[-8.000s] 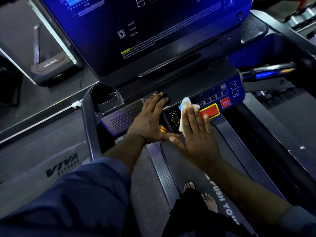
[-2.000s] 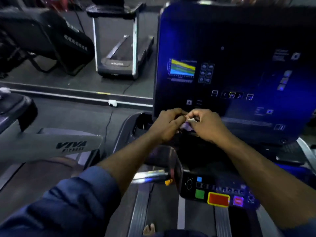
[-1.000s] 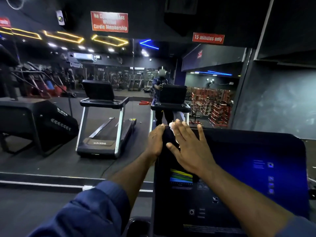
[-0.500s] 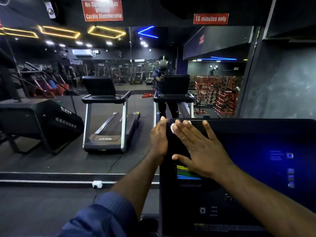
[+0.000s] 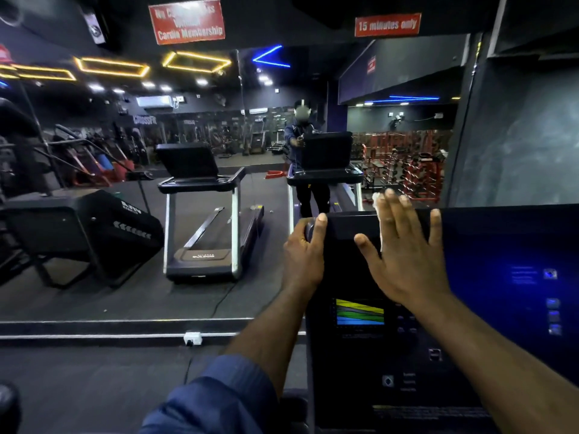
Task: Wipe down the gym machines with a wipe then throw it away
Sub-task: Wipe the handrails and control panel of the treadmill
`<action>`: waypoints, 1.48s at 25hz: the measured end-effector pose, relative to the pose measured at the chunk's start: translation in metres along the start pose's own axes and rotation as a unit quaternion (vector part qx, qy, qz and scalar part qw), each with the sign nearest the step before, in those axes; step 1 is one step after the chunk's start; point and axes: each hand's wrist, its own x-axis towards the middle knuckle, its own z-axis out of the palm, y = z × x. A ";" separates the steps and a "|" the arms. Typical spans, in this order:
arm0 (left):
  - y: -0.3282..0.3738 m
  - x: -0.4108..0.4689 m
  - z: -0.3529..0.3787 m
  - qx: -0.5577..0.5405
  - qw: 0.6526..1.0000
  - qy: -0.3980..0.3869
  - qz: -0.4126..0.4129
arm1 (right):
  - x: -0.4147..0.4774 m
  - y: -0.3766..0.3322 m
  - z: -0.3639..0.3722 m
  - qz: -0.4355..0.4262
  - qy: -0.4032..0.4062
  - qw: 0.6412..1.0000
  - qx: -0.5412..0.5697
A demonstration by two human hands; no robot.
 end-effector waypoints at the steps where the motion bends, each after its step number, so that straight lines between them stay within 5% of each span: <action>1: -0.003 0.000 0.000 0.012 1.000 -0.009 0.019 | 0.002 -0.013 0.003 0.000 0.008 1.000 0.010; 6: 0.004 0.010 -0.010 0.144 0.980 -0.070 0.115 | 0.008 -0.024 -0.001 -0.093 -0.003 0.996 -0.005; 9: 0.025 0.018 -0.013 0.264 0.950 -0.124 0.113 | 0.009 0.042 -0.006 -0.030 0.004 0.999 -0.025; 12: 0.058 0.027 0.000 0.381 0.900 -0.179 0.113 | 0.013 0.049 -0.005 0.045 0.009 0.999 -0.021; 16: 0.093 0.046 0.027 0.503 0.816 -0.278 0.065 | 0.015 0.001 0.003 -0.017 0.009 0.999 0.034; 19: 0.094 0.049 0.028 0.487 0.827 -0.280 0.022 | 0.014 0.062 -0.007 -0.055 -0.020 0.998 0.003; 23: 0.092 0.044 0.031 0.492 0.837 -0.240 0.005 | 0.007 0.157 -0.018 0.033 -0.009 0.999 -0.038; 26: 0.102 0.038 0.042 0.521 0.819 -0.240 0.012 | 0.010 0.126 -0.015 0.060 -0.004 0.998 0.016; 30: 0.112 0.028 0.082 0.552 0.796 -0.247 0.034 | 0.006 0.079 -0.010 -0.041 -0.006 0.998 0.038; 37: 0.121 0.019 0.124 0.542 0.799 -0.261 0.001 | 0.000 0.257 -0.024 0.033 0.001 0.999 -0.004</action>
